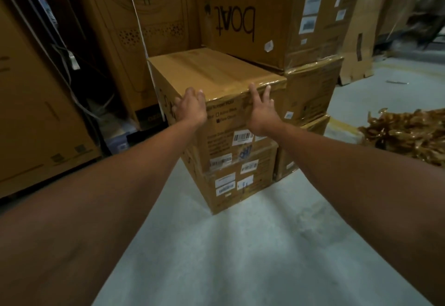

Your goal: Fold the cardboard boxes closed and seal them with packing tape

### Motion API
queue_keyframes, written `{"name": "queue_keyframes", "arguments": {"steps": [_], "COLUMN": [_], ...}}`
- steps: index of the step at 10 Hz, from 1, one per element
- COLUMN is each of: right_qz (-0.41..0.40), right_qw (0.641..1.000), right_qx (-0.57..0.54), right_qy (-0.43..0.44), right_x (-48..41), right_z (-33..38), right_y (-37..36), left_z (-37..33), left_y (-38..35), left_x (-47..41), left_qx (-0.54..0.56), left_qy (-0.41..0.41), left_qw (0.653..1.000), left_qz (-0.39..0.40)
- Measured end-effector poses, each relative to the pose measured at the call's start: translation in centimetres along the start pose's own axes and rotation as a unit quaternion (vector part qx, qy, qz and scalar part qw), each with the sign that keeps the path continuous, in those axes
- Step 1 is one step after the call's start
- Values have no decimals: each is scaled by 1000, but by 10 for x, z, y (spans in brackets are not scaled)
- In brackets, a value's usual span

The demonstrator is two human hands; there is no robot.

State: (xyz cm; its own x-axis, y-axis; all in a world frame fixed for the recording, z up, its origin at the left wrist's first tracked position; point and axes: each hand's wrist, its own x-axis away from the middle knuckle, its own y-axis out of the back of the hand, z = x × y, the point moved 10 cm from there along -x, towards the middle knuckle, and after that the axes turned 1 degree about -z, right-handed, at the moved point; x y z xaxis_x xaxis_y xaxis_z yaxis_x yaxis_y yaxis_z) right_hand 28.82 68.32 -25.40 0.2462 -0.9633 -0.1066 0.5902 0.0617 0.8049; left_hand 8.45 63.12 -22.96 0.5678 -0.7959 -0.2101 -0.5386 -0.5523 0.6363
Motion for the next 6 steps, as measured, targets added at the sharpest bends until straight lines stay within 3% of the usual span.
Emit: {"name": "queue_keyframes", "arguments": {"steps": [1, 2, 3, 5, 6], "right_qz": [49, 48, 8, -63, -80], "right_qw": [995, 987, 983, 986, 975], "right_qx": [-84, -156, -177, -104, -103], "right_qy": [-16, -2, 40, 117, 182], "right_x": [0, 23, 59, 179, 256], "right_z": [7, 31, 68, 160, 219], "right_y": [6, 16, 43, 141, 187], "left_z": [1, 4, -7, -68, -119], "left_y": [-3, -4, 33, 184, 277], "left_x": [-7, -2, 22, 119, 194], "left_qx": [4, 3, -7, -37, -47], "left_qy": [8, 35, 28, -133, -235], "left_qw": [1000, 994, 994, 990, 967], "left_qz": [21, 102, 108, -6, -81]}}
